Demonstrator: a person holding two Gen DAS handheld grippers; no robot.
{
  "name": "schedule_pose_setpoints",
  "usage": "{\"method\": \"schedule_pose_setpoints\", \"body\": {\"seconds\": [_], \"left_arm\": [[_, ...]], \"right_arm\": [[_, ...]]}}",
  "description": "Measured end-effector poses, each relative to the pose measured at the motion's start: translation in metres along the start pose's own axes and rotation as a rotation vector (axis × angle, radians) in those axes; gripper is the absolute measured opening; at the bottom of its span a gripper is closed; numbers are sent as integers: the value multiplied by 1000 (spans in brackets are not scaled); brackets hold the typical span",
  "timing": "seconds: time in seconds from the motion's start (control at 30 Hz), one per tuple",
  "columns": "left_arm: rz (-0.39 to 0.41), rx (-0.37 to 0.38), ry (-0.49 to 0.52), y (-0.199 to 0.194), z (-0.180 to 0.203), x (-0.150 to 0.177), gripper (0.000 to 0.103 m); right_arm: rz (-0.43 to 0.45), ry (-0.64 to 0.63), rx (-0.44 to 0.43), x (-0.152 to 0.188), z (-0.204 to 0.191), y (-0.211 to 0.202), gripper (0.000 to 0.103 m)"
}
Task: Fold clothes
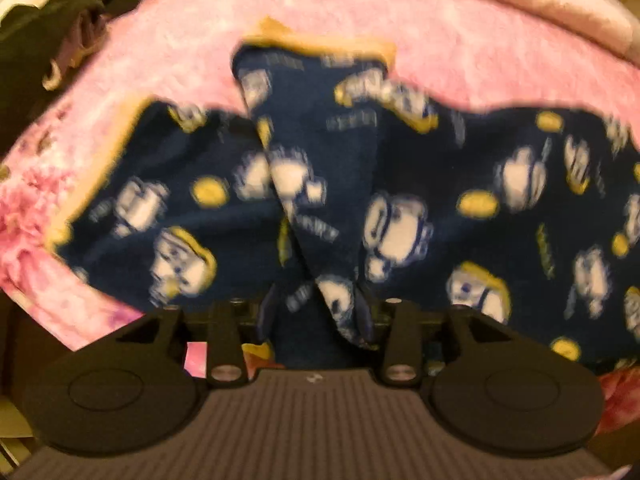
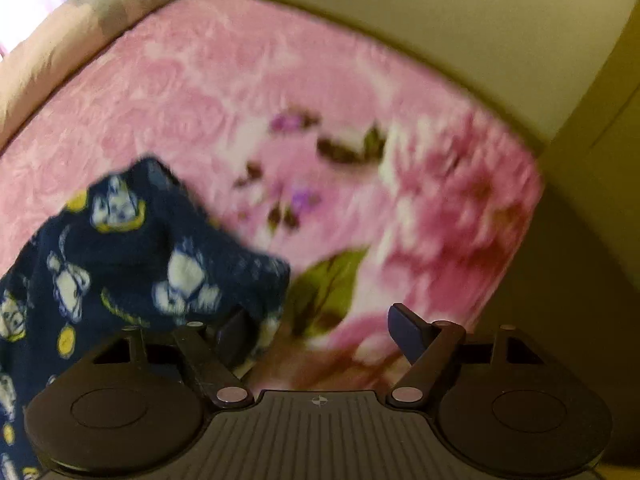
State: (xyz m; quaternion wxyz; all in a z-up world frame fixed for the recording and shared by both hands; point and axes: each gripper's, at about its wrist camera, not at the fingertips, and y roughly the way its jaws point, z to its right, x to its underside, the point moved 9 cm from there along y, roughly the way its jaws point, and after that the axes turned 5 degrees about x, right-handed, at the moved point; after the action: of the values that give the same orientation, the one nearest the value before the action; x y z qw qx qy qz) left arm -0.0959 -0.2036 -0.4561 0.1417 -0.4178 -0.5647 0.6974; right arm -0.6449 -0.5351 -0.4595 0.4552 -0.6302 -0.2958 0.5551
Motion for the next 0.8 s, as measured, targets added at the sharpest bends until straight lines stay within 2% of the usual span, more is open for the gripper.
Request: {"method": "schedule_pose_setpoints", "body": {"seconds": [0.07,0.13,0.2,0.33,0.43,0.5,0.53,0.57,0.63,0.67,0.77,0.8], "left_arm": [[45,-13,7,-11,-6,-23,38],[98,-25,22,-19,-12,-49,44],[156,-27,58,-11,-7,-82,50],[198,0,109,33,16,-147,52],[146,20,177,81,41,-177,54],[80,-10,223,113,50,-183,54],[39,-29,243,129,52,-184,50],[42,-21,222,133,48,-183,45],[53,-1,175,139,37,-182,14],[59,8,152,142,32,-181,8],[204,136,-92,98,-13,-188,6],[276,166,-174,73,-36,-189,6]], "right_arm": [[58,7,18,-13,-4,-14,76],[80,23,6,-19,-17,-18,76],[85,43,-20,-23,-34,-18,76],[93,84,-73,-30,-68,-16,76],[100,114,-113,-35,-94,-15,76],[85,122,-134,-29,-109,-15,76],[73,123,-143,-23,-116,-15,76],[63,125,-149,-19,-121,-15,76],[51,126,-148,-14,-128,-15,76],[44,127,-148,-12,-132,-15,76],[25,130,-147,-5,-143,-15,76],[18,130,-146,-3,-146,-15,76]]}}
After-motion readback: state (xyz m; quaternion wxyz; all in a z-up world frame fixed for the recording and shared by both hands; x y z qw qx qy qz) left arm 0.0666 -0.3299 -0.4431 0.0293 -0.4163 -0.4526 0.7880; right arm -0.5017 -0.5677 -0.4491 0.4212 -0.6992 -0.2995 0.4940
